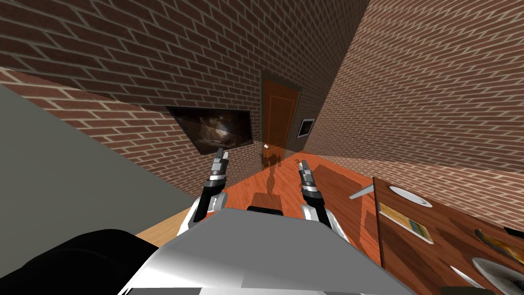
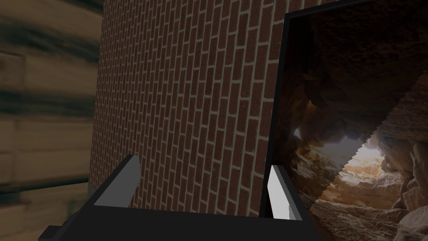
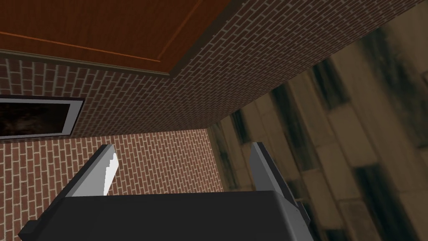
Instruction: Pull the door open
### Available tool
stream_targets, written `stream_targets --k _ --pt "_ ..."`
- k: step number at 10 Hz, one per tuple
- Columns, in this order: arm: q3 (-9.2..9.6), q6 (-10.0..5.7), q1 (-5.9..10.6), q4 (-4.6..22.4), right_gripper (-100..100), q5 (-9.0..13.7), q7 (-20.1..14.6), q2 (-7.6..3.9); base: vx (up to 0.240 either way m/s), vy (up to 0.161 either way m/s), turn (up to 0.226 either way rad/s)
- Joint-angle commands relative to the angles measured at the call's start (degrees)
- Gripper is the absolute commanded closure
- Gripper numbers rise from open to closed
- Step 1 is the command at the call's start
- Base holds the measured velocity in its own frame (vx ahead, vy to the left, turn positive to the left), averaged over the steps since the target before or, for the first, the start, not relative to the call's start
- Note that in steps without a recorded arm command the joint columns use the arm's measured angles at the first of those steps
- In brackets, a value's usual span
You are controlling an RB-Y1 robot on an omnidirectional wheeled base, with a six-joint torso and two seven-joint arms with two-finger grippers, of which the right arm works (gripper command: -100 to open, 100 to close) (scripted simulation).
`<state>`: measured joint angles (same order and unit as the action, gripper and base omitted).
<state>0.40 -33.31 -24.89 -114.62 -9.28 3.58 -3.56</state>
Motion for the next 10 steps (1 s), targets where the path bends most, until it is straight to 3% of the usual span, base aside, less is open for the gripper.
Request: stream_targets --k 1,2,10 --pt "0.01 -0.58 0.97 2.1 -100 -0.3 1.7 -0.7 0.127 0.016 0.026" --pt "0.23 -1.31 1.87 4.4 -100 -0.8 3.3 -1.15 0.155 0.018 0.02" --pt "1.18 -4.46 5.76 14.4 -100 -2.6 10.6 -2.93 0.102 0.01 0.019"
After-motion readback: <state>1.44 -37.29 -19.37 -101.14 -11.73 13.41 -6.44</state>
